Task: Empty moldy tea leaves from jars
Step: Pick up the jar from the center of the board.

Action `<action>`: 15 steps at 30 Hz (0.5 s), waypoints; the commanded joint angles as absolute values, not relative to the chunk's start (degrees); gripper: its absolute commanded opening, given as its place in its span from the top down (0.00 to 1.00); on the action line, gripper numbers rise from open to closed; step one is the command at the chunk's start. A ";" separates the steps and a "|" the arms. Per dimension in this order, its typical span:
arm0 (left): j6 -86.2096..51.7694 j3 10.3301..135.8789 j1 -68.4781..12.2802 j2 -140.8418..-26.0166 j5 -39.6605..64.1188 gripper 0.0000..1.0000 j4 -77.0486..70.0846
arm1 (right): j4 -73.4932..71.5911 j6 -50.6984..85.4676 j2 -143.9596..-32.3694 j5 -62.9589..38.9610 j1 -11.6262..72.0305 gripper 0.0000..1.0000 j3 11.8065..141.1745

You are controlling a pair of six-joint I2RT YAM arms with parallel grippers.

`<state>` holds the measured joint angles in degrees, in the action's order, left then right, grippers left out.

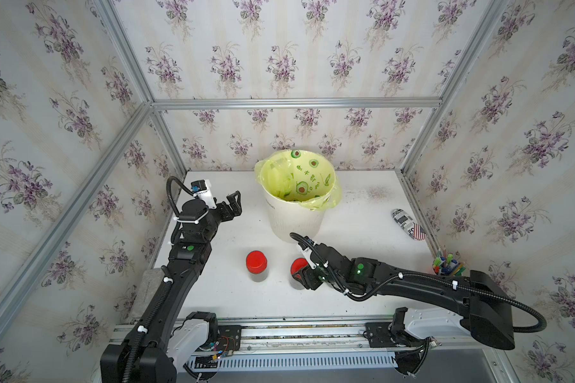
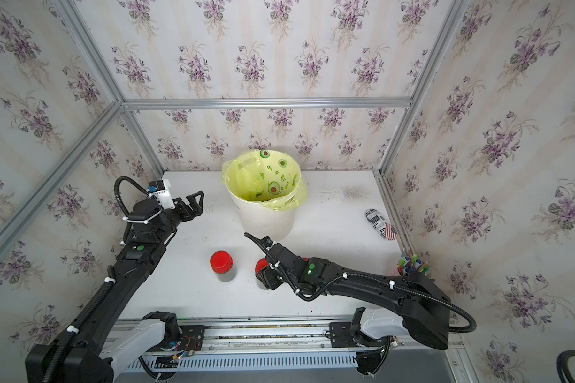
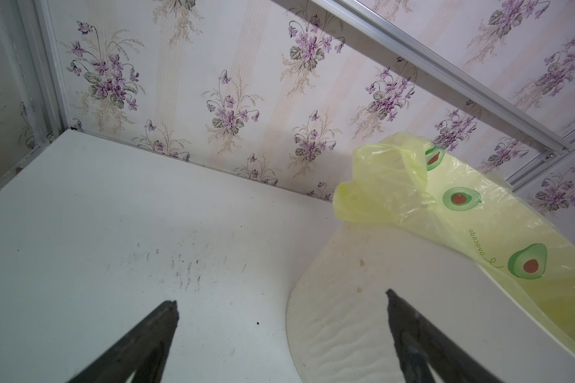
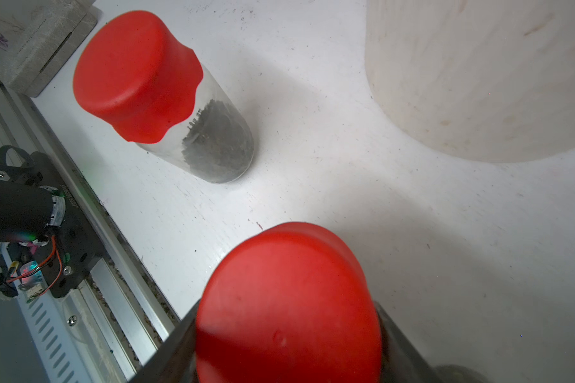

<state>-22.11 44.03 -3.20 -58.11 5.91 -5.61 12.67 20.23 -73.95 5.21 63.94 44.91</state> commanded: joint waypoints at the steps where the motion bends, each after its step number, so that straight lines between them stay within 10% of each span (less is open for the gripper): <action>1: -21.40 45.32 -3.16 -58.36 6.52 0.01 -6.94 | 15.37 19.78 -73.71 4.86 63.97 0.47 45.48; 15: -13.92 48.55 -3.16 -60.58 33.47 0.01 -12.68 | 24.74 12.19 -71.66 5.76 60.43 0.61 56.72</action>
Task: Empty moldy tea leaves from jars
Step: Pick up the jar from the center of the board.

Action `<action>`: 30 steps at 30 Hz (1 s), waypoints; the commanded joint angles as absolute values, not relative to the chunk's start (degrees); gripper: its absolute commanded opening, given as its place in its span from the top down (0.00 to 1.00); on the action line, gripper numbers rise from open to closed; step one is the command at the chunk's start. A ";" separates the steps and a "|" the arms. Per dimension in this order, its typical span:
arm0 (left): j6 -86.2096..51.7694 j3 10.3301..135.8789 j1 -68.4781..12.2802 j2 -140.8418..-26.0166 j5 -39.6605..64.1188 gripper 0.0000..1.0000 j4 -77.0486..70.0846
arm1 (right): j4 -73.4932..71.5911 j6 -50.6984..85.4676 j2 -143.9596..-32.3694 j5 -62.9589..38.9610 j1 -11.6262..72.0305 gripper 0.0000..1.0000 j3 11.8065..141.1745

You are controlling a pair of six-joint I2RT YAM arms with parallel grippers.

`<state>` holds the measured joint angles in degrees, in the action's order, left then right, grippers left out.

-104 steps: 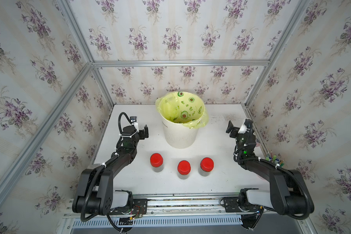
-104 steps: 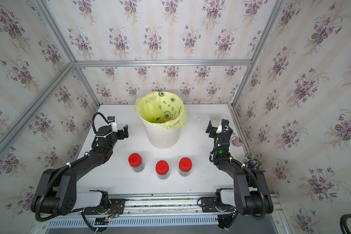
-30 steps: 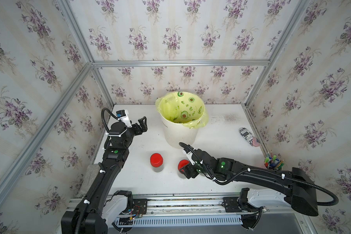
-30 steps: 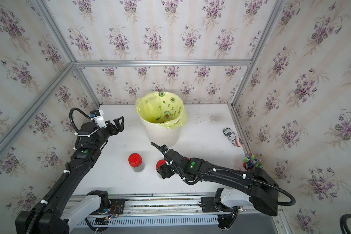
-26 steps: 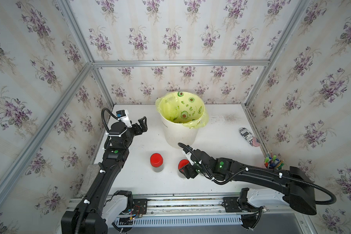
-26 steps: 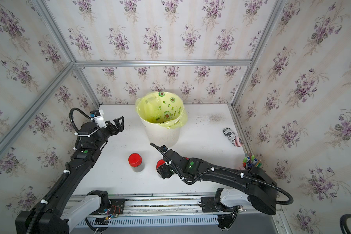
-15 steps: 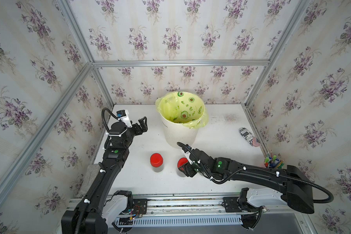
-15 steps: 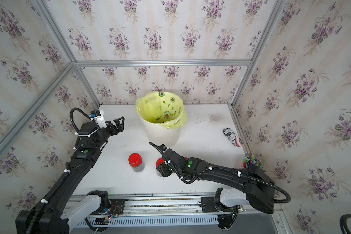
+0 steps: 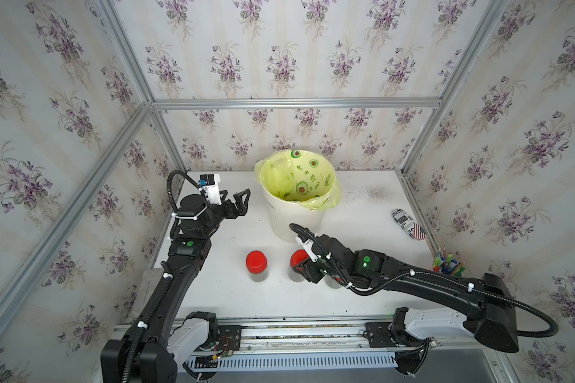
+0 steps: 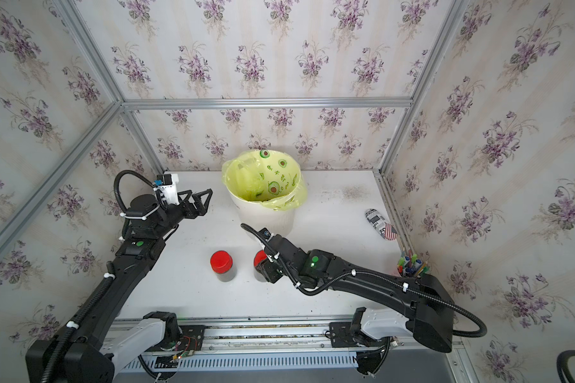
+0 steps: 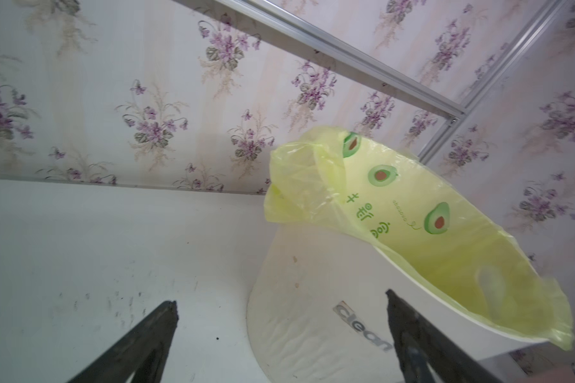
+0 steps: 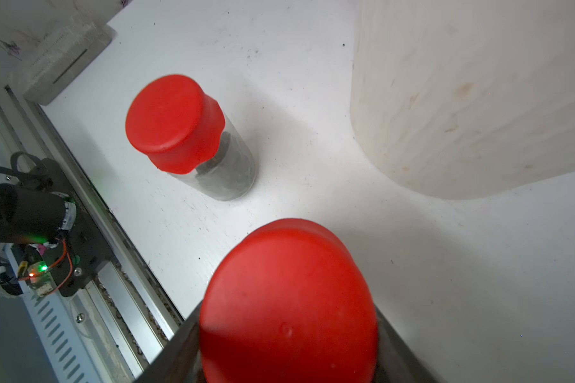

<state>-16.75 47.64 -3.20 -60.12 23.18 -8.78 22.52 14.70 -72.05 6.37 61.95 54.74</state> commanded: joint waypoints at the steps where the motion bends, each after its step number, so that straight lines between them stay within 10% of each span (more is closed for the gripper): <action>1: -13.87 48.76 -3.16 -60.94 35.82 0.01 -13.50 | 24.93 11.49 -71.63 4.84 59.22 0.62 57.54; 30: -9.68 50.05 -8.36 -63.45 53.16 0.01 -16.17 | 21.83 3.28 -80.65 -1.85 45.08 0.64 68.07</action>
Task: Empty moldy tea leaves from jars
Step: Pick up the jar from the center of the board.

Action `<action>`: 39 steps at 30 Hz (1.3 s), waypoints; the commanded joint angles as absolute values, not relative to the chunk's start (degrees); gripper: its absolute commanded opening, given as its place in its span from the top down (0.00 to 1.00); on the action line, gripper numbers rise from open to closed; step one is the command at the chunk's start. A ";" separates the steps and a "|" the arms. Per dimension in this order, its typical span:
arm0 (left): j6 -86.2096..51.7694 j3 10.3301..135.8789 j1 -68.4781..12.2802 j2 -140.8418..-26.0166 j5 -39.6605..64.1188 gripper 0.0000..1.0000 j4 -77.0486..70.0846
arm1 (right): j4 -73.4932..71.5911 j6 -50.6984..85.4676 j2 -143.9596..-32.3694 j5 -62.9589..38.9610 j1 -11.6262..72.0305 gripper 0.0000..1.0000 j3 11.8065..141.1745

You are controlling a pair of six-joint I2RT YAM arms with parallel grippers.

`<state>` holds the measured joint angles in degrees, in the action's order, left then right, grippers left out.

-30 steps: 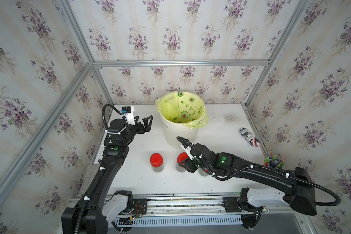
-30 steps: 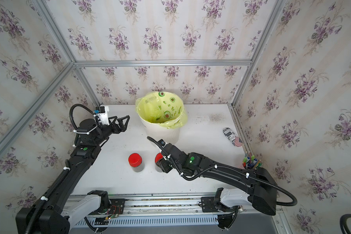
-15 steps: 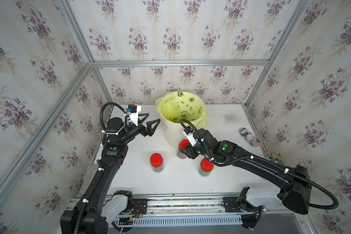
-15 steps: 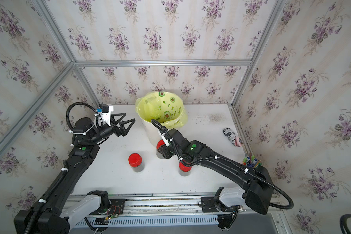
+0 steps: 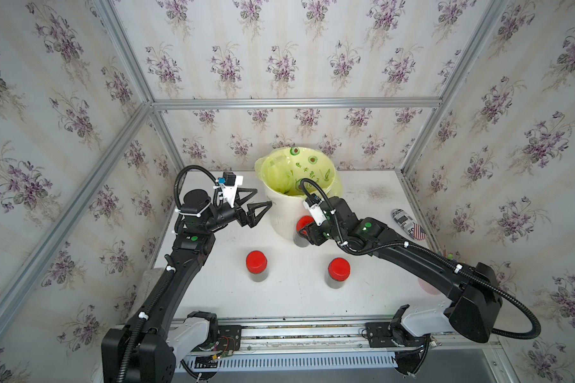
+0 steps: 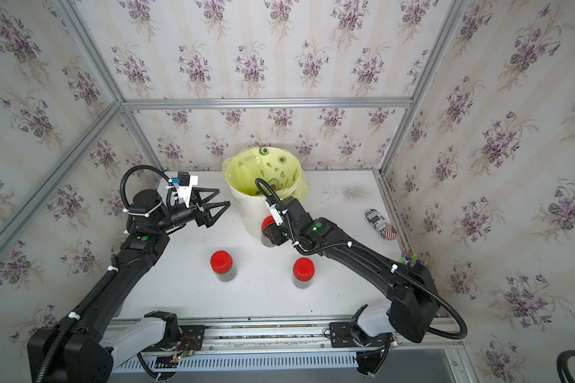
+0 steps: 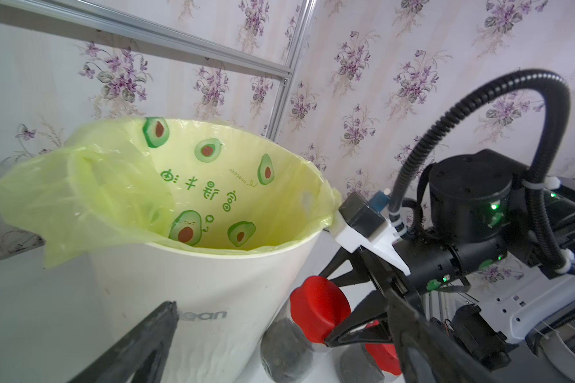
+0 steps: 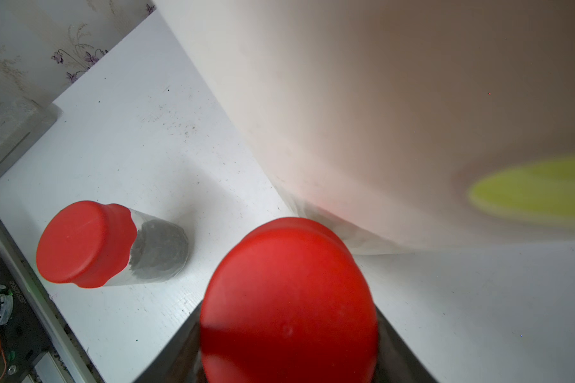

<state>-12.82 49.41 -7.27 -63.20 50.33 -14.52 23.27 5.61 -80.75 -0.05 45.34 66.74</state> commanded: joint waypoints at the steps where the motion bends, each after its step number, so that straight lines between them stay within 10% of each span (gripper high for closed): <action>1: -8.61 50.19 -8.81 -63.46 53.62 0.01 -15.35 | 22.39 2.32 -80.36 -3.05 45.08 0.65 68.52; 39: 21.74 46.41 -23.54 -65.39 50.03 0.01 -3.08 | 26.86 -6.27 -73.53 -30.29 45.05 0.72 75.60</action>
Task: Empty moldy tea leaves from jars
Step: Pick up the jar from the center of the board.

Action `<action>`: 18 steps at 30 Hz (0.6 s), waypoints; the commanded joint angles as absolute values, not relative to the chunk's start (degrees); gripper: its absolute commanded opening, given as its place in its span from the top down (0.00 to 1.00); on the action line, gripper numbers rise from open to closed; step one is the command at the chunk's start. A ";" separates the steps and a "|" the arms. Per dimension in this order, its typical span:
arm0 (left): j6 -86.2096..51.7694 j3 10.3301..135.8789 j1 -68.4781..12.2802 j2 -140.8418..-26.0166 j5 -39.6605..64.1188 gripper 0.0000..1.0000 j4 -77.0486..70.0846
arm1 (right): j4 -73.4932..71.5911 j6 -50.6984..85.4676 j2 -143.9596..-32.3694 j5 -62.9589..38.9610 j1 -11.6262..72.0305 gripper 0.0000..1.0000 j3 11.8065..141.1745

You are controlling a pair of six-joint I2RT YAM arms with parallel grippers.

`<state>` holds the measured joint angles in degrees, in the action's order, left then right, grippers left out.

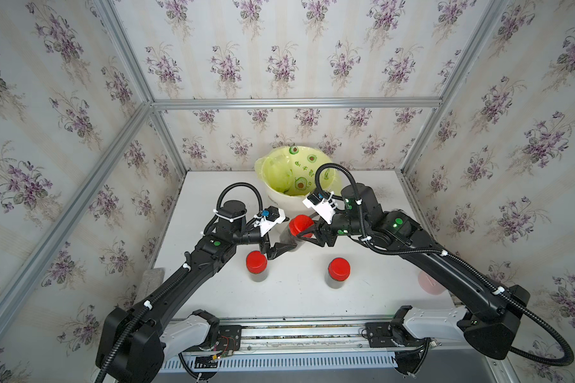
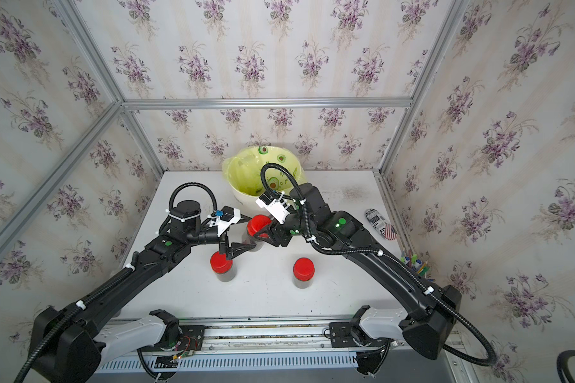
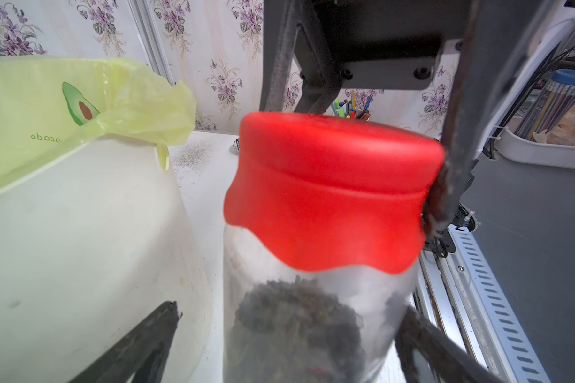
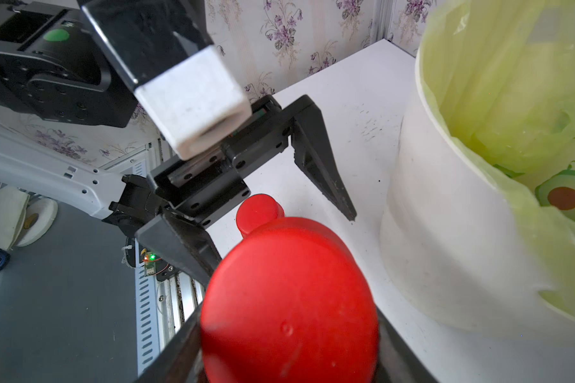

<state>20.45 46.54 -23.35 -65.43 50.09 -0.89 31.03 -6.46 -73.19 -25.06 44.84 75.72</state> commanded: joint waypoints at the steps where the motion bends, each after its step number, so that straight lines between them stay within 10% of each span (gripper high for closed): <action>1: 21.85 46.43 -23.63 -65.26 50.14 0.01 -3.13 | 26.56 -6.16 -73.81 -30.55 45.08 0.73 75.63; 18: 22.31 46.29 -24.26 -65.04 48.94 0.07 -3.34 | 23.43 -5.61 -74.80 -30.82 45.09 0.73 75.24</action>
<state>21.34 46.44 -24.10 -65.32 50.04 -1.39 25.89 -5.76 -74.98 -29.69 44.99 75.20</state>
